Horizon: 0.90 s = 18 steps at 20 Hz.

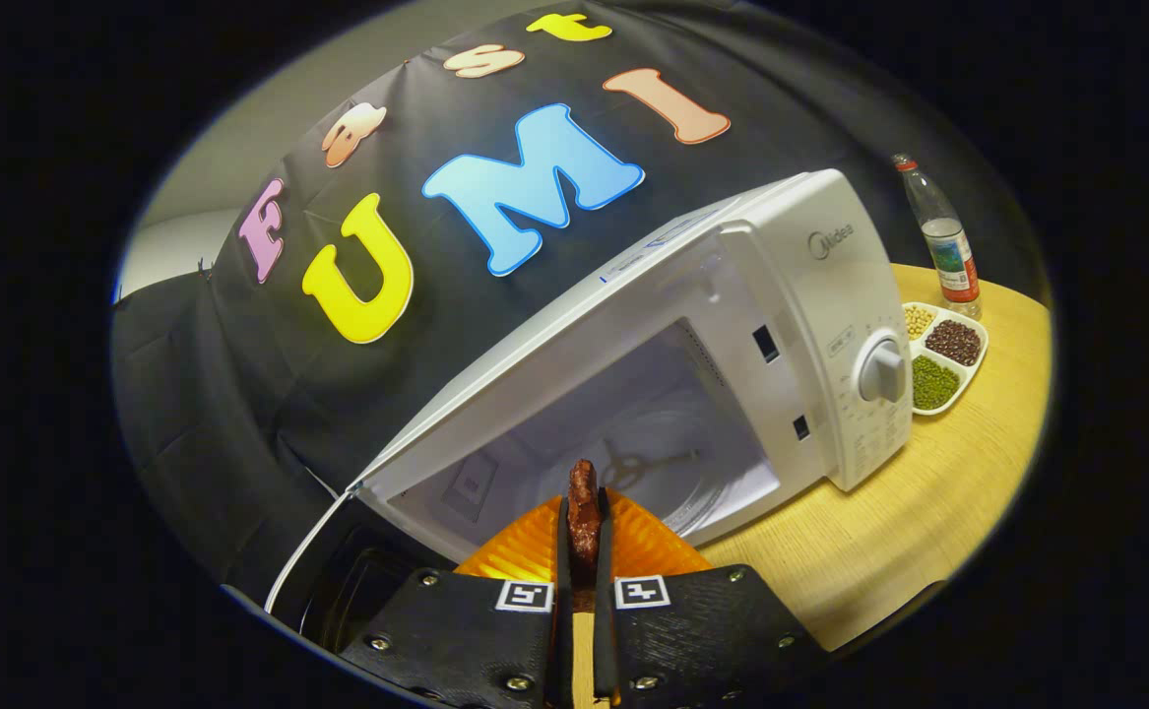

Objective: Open the microwave, put the food inside, and close the microwave door.

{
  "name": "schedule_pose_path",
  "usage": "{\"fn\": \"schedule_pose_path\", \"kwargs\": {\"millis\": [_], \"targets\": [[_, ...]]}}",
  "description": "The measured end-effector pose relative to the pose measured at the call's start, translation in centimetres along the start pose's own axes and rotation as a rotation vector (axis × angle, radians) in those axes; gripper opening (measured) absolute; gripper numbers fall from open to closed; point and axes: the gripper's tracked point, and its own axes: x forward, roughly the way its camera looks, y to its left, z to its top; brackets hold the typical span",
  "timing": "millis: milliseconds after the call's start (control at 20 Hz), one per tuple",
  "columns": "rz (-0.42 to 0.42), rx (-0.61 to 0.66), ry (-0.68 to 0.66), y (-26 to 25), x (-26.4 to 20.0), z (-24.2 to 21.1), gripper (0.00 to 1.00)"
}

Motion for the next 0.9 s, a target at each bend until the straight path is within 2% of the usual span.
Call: {"fn": "schedule_pose_path", "kwargs": {"millis": [150,450,650,800,900], "targets": [[-0.03,-0.028,-0.044,-0.6,2.7,0.3,0.08],[-0.009,0.009,-0.046,-0.6,6.8,-0.9,0.08],[-0.025,-0.022,-0.082,-1.4,8.4,-0.8,0.1],[-0.062,-0.014,-0.061,-2.8,9.4,-1.1,0.14],[-0.125,-0.042,-0.049,-4.4,9.9,-1.2,0.21]]}}
